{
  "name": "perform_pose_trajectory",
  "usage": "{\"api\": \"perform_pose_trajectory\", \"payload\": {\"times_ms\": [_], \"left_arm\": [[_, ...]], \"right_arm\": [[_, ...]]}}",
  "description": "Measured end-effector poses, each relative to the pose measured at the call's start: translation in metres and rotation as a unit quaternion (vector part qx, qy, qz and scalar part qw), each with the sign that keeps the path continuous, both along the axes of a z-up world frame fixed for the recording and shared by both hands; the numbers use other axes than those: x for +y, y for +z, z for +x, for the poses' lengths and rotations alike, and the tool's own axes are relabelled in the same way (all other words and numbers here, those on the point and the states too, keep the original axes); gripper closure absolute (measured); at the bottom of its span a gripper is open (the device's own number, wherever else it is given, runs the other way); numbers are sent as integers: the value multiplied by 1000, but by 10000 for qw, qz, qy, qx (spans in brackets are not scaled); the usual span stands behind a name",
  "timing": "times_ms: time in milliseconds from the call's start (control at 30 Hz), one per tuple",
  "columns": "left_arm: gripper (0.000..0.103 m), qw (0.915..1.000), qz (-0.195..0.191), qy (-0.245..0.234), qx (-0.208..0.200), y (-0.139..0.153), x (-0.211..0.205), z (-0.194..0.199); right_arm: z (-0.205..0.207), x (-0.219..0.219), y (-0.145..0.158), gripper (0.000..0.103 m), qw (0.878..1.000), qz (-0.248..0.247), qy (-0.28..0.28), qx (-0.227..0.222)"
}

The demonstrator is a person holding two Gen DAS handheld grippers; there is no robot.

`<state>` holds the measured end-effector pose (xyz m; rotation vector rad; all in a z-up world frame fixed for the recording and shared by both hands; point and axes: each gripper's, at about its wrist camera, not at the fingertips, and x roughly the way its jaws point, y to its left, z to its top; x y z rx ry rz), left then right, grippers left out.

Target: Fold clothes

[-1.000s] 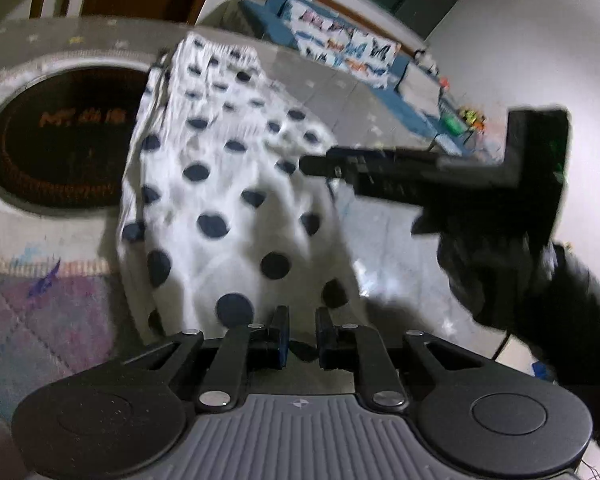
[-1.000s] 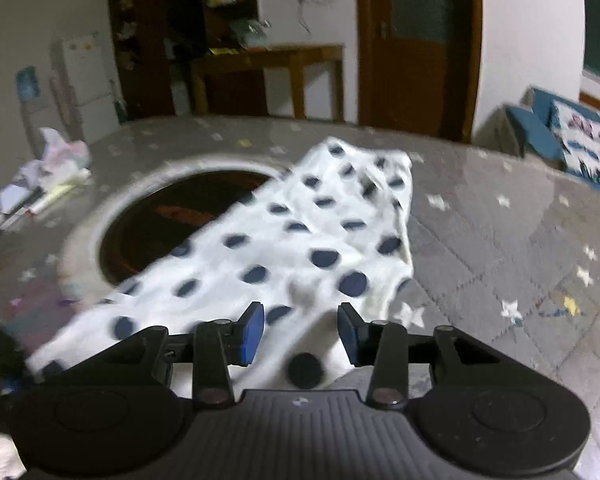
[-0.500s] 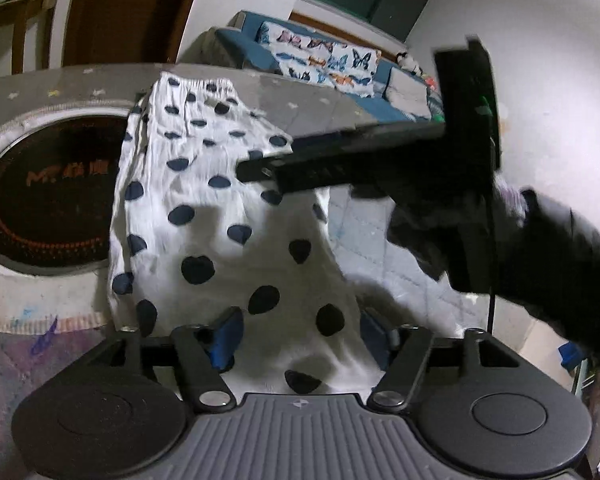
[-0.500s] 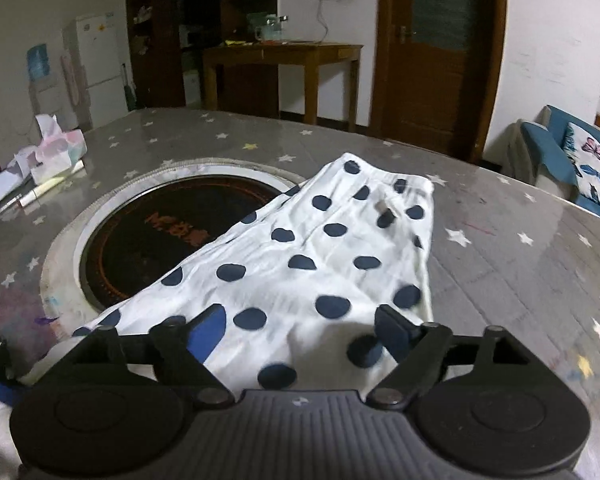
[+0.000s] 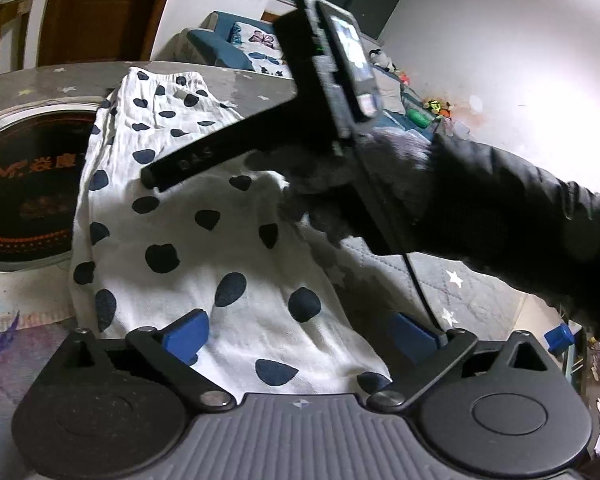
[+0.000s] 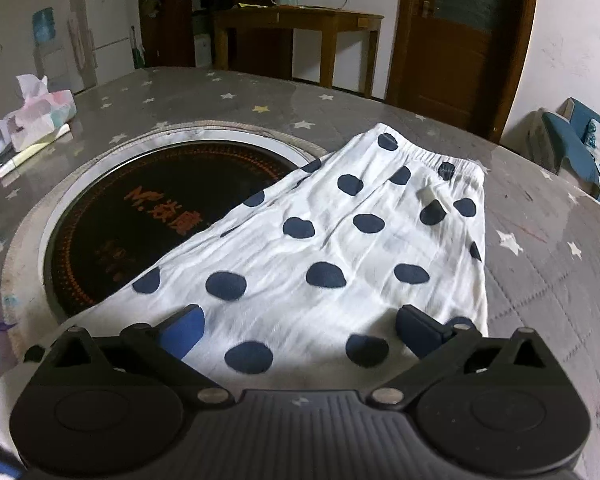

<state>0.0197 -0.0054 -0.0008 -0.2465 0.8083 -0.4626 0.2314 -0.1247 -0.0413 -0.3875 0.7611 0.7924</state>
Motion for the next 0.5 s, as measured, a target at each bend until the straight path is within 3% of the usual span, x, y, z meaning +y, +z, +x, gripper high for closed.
{"api": "perform_pose_trajectory", "payload": {"times_ms": [500], "left_arm": [[0,9998,-134,-104,-77,-2,3,-5]], "right_arm": [[36,34,6,0,9990,-353,158,235]]}}
